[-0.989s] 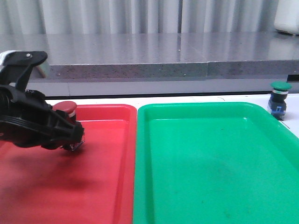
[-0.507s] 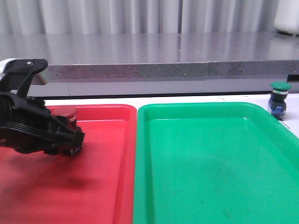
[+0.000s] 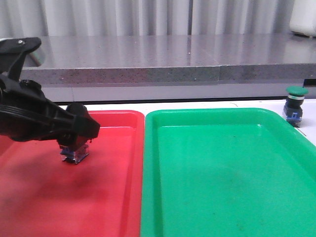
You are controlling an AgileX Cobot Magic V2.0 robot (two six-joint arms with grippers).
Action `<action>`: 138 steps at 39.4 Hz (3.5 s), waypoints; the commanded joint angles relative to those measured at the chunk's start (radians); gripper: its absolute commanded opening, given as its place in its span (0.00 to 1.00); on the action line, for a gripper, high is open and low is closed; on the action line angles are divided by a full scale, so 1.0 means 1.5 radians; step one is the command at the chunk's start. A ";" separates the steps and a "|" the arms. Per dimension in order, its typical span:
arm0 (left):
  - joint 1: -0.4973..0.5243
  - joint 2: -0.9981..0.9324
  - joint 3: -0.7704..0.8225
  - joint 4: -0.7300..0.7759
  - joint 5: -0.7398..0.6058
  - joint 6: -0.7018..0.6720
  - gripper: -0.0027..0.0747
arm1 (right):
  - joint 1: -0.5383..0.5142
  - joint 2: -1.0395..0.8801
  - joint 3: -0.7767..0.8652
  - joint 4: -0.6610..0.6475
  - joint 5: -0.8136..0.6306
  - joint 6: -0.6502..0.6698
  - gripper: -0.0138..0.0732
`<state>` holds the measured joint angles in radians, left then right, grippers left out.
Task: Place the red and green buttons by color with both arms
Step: 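Carry the button over the red tray and lower it in, then open the left gripper and withdraw it upward, then lower the right gripper onto the green-capped button and close on it, then lift the green-capped button with the right gripper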
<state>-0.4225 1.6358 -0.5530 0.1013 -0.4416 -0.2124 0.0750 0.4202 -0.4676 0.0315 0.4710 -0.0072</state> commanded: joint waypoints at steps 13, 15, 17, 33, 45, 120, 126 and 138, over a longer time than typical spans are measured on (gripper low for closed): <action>-0.006 -0.191 -0.009 -0.007 0.007 -0.003 0.90 | -0.002 0.009 -0.024 -0.004 -0.050 -0.004 0.90; -0.006 -0.215 -0.009 -0.007 0.010 -0.003 0.90 | -0.002 0.009 -0.024 -0.004 -0.055 -0.004 0.90; -0.006 -0.240 -0.009 -0.007 0.019 -0.003 0.90 | -0.002 0.009 -0.024 -0.004 -0.059 -0.004 0.90; -0.006 -0.432 -0.009 -0.007 0.189 -0.003 0.07 | -0.002 0.009 -0.024 -0.004 -0.079 -0.004 0.90; -0.006 -0.597 0.018 0.001 0.308 -0.003 0.01 | -0.002 0.039 -0.024 -0.004 -0.123 -0.002 0.90; -0.006 -0.816 0.092 0.002 0.313 -0.003 0.01 | -0.050 0.969 -0.299 0.105 -0.626 0.113 0.90; -0.006 -0.816 0.092 0.002 0.313 -0.003 0.01 | -0.050 0.977 -0.299 0.115 -0.630 0.113 0.77; -0.006 -0.816 0.092 0.002 0.313 -0.003 0.01 | -0.050 0.978 -0.299 0.114 -0.649 0.113 0.42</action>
<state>-0.4225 0.4103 -0.3868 0.1042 0.1108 -0.2124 0.0049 1.9327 -0.8920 0.2080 -0.4195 0.1630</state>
